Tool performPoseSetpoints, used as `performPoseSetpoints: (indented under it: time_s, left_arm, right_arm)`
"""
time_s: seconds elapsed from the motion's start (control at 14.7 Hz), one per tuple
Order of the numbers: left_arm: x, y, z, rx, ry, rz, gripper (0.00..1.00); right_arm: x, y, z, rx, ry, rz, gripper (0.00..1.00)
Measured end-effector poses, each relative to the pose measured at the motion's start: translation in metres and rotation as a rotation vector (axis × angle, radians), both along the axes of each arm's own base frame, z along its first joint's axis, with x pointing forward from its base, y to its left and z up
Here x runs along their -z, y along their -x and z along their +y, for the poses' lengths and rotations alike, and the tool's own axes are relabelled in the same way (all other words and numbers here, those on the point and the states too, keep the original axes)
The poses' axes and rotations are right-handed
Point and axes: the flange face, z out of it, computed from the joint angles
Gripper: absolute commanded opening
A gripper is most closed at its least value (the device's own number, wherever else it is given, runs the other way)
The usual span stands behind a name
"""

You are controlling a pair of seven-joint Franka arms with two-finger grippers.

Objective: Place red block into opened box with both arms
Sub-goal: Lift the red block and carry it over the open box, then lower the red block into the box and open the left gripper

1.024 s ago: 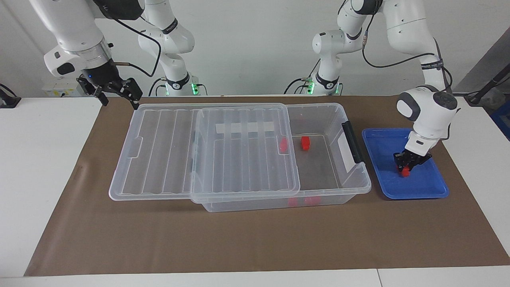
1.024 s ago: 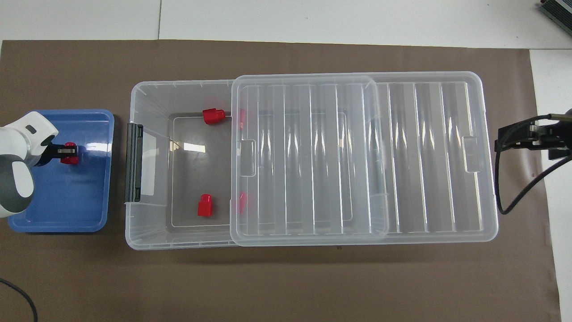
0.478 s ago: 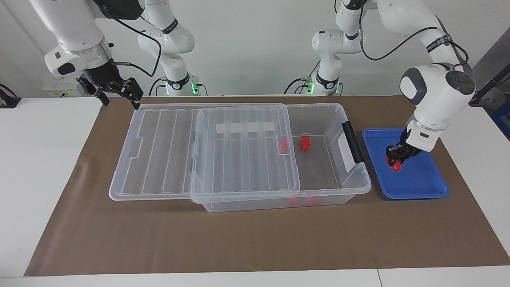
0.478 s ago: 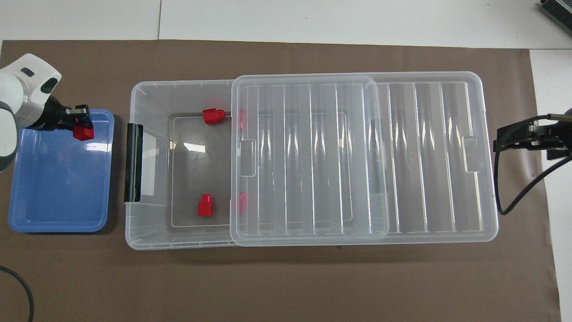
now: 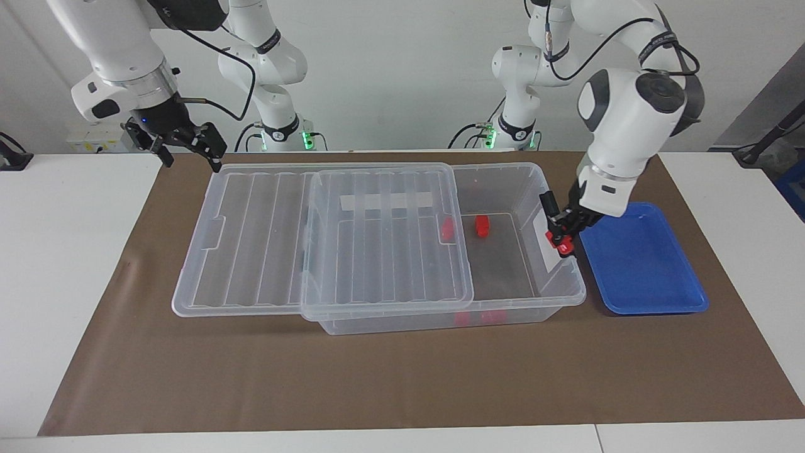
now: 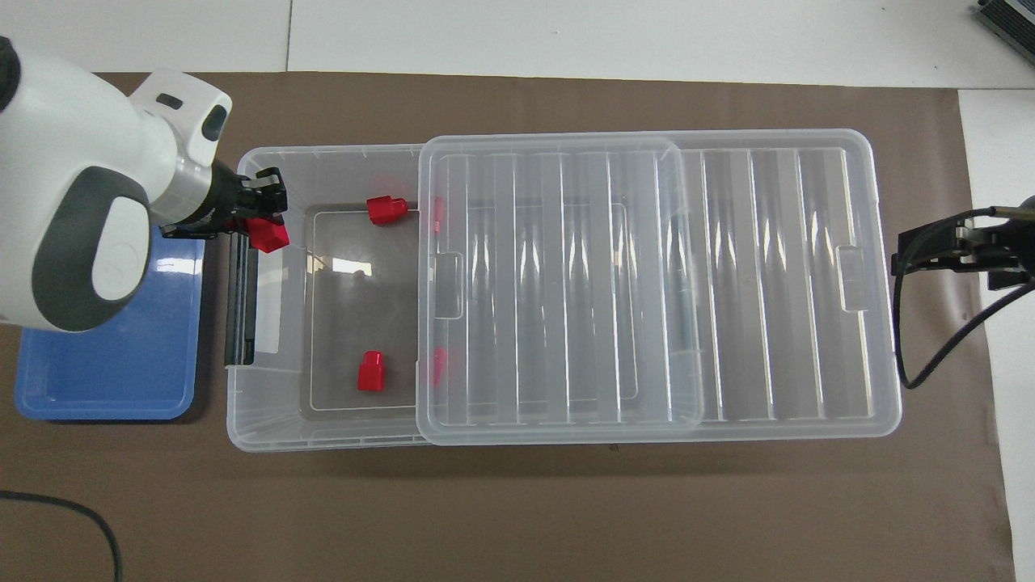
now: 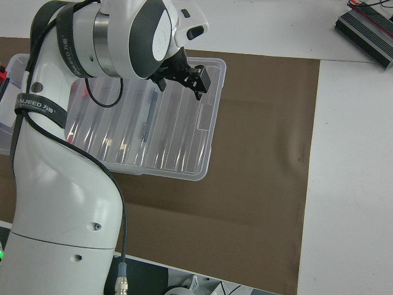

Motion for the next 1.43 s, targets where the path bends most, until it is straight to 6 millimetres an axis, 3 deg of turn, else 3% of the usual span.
performPoseSetpoints:
  time_s: [0.14, 0.27, 0.55, 0.68, 0.96, 1.43]
  left_arm:
    - [0.001, 0.010, -0.032, 0.005, 0.003, 0.002, 0.00]
    - [0.010, 0.014, -0.043, 0.016, 0.007, -0.011, 0.00]
    - [0.068, 0.033, -0.039, 0.012, 0.024, -0.073, 0.00]
    - [0.087, 0.041, -0.036, 0.009, 0.027, -0.085, 0.00]
    - [0.101, 0.046, -0.036, 0.050, -0.025, -0.091, 0.00]
    - [0.139, 0.048, -0.065, 0.071, -0.111, -0.113, 0.00]
  right_arm:
    - [0.000, 0.000, 0.000, 0.000, 0.000, 0.000, 1.00]
    - [0.000, 0.000, 0.000, 0.000, 0.000, 0.000, 1.00]
    - [0.000, 0.000, 0.000, 0.000, 0.000, 0.000, 1.00]
    - [0.000, 0.000, 0.000, 0.000, 0.000, 0.000, 1.00]
    - [0.000, 0.000, 0.000, 0.000, 0.000, 0.000, 1.00]
    - [0.000, 0.000, 0.000, 0.000, 0.000, 0.000, 1.00]
